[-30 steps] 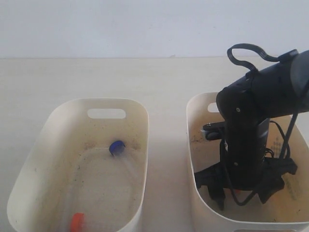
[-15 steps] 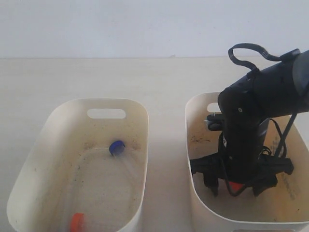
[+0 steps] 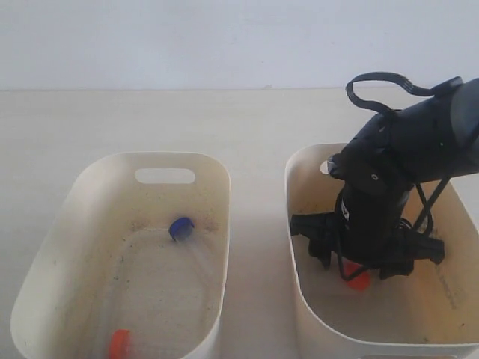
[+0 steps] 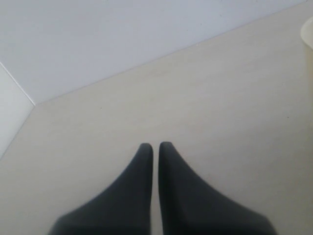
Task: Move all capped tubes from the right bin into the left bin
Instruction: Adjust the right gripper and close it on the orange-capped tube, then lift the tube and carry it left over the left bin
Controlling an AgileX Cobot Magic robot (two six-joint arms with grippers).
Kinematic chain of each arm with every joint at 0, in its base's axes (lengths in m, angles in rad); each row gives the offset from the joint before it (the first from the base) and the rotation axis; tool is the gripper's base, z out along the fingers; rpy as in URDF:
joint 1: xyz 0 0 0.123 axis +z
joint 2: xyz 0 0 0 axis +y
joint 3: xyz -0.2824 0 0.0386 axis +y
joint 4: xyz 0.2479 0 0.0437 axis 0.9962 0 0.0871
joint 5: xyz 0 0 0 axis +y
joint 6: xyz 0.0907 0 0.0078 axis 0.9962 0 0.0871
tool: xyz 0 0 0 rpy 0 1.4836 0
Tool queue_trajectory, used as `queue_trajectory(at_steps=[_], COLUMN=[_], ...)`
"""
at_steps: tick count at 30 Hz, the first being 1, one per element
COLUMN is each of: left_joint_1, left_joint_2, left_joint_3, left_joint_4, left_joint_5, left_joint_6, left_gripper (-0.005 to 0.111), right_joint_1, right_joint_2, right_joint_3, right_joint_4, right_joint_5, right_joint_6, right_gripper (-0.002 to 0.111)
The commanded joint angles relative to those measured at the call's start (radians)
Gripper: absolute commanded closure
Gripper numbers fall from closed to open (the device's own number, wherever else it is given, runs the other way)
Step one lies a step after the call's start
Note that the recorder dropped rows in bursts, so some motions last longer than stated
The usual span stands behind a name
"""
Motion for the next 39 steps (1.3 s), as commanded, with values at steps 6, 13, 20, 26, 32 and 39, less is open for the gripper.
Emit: queue_trajectory(at_steps=[6, 13, 20, 26, 32, 39], left_joint_1=[-0.005, -0.005, -0.005, -0.005, -0.005, -0.005], left_joint_2=[0.0, 0.0, 0.0, 0.0, 0.0, 0.0], left_joint_3=[-0.004, -0.004, -0.004, -0.004, -0.004, -0.004], left_joint_4=[-0.003, -0.003, -0.003, -0.003, -0.003, -0.003], left_joint_5=[-0.003, -0.003, -0.003, -0.003, -0.003, -0.003], left_joint_6=[-0.01, -0.01, -0.01, -0.01, -0.01, -0.01], left_gripper=[0.102, 0.102, 0.102, 0.102, 0.102, 0.102], right_joint_1=[0.0, 0.0, 0.0, 0.0, 0.0, 0.016], right_joint_2=[0.024, -0.053, -0.215, -0.379, -0.585, -0.684], right_joint_3=[0.008, 0.008, 0.008, 0.008, 0.008, 0.008], right_joint_4=[0.045, 0.097, 0.094, 0.135, 0.313, 0.757], right_joint_5=[0.035, 0.076, 0.109, 0.151, 0.083, -0.109], right_joint_6=[-0.089, -0.124, -0.124, -0.186, -0.393, -0.901], right_gripper=[0.107, 0.107, 0.107, 0.107, 0.107, 0.107])
